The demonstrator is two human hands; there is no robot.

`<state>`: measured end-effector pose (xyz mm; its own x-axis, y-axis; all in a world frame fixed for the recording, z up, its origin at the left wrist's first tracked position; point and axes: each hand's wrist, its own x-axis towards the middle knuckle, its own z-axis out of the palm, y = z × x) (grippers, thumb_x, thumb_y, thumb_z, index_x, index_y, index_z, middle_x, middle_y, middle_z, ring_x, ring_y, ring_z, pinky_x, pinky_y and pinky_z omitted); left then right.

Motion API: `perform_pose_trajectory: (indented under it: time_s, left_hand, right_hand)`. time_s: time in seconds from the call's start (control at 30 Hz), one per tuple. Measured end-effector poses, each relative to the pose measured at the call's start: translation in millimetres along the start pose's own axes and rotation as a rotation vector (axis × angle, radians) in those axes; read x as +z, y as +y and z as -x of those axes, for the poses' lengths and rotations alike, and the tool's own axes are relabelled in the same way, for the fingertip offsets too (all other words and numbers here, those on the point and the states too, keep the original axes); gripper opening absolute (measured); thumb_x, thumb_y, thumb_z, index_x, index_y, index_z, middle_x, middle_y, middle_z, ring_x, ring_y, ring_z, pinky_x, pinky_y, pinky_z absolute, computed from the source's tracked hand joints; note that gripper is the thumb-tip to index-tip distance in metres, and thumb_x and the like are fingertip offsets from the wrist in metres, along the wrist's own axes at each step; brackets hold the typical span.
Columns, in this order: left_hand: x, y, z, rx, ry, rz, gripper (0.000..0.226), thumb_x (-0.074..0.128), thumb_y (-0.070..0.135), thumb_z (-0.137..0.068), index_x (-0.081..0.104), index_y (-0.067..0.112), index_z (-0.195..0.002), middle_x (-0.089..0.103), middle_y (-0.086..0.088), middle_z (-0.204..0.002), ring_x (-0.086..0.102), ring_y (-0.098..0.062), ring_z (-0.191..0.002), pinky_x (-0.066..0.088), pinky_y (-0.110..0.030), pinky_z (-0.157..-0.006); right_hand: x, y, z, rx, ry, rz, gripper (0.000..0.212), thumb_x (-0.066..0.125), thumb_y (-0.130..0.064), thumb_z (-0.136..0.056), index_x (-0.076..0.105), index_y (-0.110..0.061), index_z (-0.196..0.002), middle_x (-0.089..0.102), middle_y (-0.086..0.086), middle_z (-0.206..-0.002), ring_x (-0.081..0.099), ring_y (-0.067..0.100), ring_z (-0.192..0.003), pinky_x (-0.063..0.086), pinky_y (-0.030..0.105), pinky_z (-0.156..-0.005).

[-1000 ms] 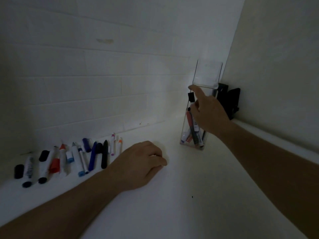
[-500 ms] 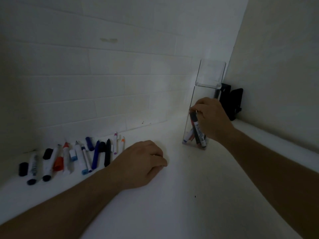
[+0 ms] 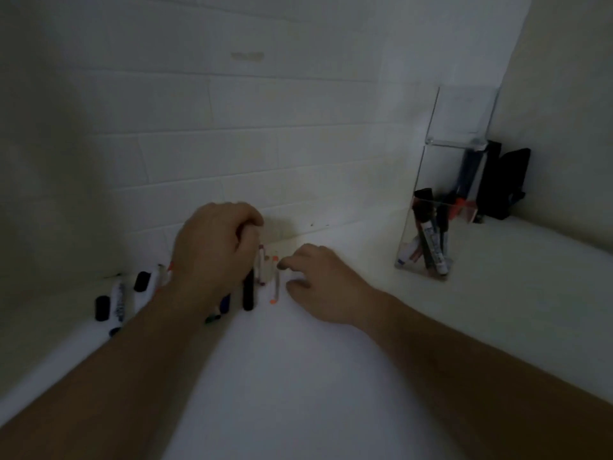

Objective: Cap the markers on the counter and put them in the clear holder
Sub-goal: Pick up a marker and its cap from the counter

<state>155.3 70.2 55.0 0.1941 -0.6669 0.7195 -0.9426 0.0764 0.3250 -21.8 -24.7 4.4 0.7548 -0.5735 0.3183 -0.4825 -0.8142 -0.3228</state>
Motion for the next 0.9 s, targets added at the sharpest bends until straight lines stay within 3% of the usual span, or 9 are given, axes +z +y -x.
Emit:
perform_pose_trajectory:
  time_s: [0.07,0.2,0.3,0.37,0.43,0.57,0.67,0.77,0.9]
  left_hand:
    - [0,-14,-3,-0.081,0.032,-0.044,0.027,0.045,0.021,-0.092,0.07,0.025,-0.099,0.061,0.007,-0.083,0.054,-0.022,-0.087,0.043,-0.035,-0.073]
    - [13,-22,-3,-0.114,-0.021,-0.129,0.024,0.051,0.02,-0.093,0.07,0.027,-0.105,0.056,0.009,-0.082,0.052,-0.021,-0.089,0.039,-0.032,-0.074]
    - [17,-18,-2,-0.122,-0.037,-0.12,0.023,0.053,0.02,-0.093,0.072,0.028,-0.105,0.064,0.005,-0.088,0.053,-0.022,-0.09,0.043,-0.034,-0.077]
    - [18,-15,-2,-0.108,-0.046,-0.123,0.023,0.054,0.02,-0.092,0.073,0.028,-0.104,0.067,0.004,-0.091,0.056,-0.023,-0.09,0.047,-0.038,-0.08]
    - [20,-13,-2,-0.099,-0.077,-0.141,0.024,0.054,0.021,-0.091,0.073,0.029,-0.105,0.069,0.004,-0.096,0.057,-0.024,-0.093,0.049,-0.041,-0.084]
    - [27,-15,1,-0.108,-0.176,-0.211,0.028,0.054,0.026,-0.092,0.072,0.031,-0.113,0.069,0.003,-0.112,0.056,-0.026,-0.105,0.047,-0.041,-0.092]
    - [33,-14,0,-0.116,-0.242,-0.281,0.029,0.055,0.033,-0.092,0.071,0.03,-0.116,0.068,-0.001,-0.117,0.054,-0.029,-0.109,0.046,-0.041,-0.093]
    - [37,-7,-8,-0.121,-0.301,-0.362,0.031,0.054,0.037,-0.091,0.072,0.031,-0.115,0.068,-0.001,-0.115,0.054,-0.03,-0.107,0.048,-0.042,-0.092]
    - [45,2,-25,-0.224,-0.478,-0.465,0.025,0.051,0.04,-0.085,0.073,0.035,-0.096,0.068,0.003,-0.1,0.052,-0.027,-0.103,0.043,-0.042,-0.092]
  right_hand:
    - [8,-5,-5,0.008,-0.038,0.013,0.045,0.047,-0.038,-0.092,0.059,-0.031,-0.134,0.049,-0.002,-0.107,0.046,0.026,-0.101,0.046,0.041,-0.093]
    - [0,-5,-8,-0.024,-0.052,0.043,0.038,0.041,-0.047,-0.097,0.056,-0.04,-0.132,0.044,-0.002,-0.101,0.047,0.023,-0.091,0.043,0.034,-0.084]
    - [-6,-12,-7,-0.028,-0.122,0.113,0.028,0.038,-0.05,-0.102,0.06,-0.034,-0.106,0.046,-0.002,-0.088,0.052,0.021,-0.078,0.041,0.033,-0.071]
    - [-10,-16,-9,-0.01,-0.155,0.131,0.038,0.035,-0.052,-0.103,0.052,-0.026,-0.079,0.049,-0.003,-0.076,0.055,0.017,-0.067,0.037,0.032,-0.061]
    - [-18,-14,-8,0.019,-0.161,0.179,0.038,0.04,-0.042,-0.103,0.046,-0.023,-0.07,0.054,-0.001,-0.069,0.055,0.015,-0.057,0.033,0.03,-0.054]
    - [-36,4,15,0.108,-0.195,0.249,0.009,0.045,-0.014,-0.097,0.054,-0.014,-0.099,0.057,0.009,-0.092,0.056,0.021,-0.066,0.038,0.03,-0.056]
    - [-34,22,43,0.179,-0.059,0.256,0.027,0.043,-0.008,-0.097,0.046,-0.013,-0.124,0.049,0.008,-0.095,0.05,0.024,-0.075,0.038,0.033,-0.062]
    - [-31,28,58,0.255,0.112,0.132,0.048,0.047,-0.009,-0.098,0.037,-0.022,-0.143,0.05,0.009,-0.114,0.054,0.027,-0.09,0.042,0.033,-0.07]
    - [-34,31,57,0.295,0.132,0.064,0.065,0.051,-0.006,-0.096,0.026,-0.027,-0.153,0.044,0.01,-0.123,0.054,0.027,-0.091,0.047,0.036,-0.074]
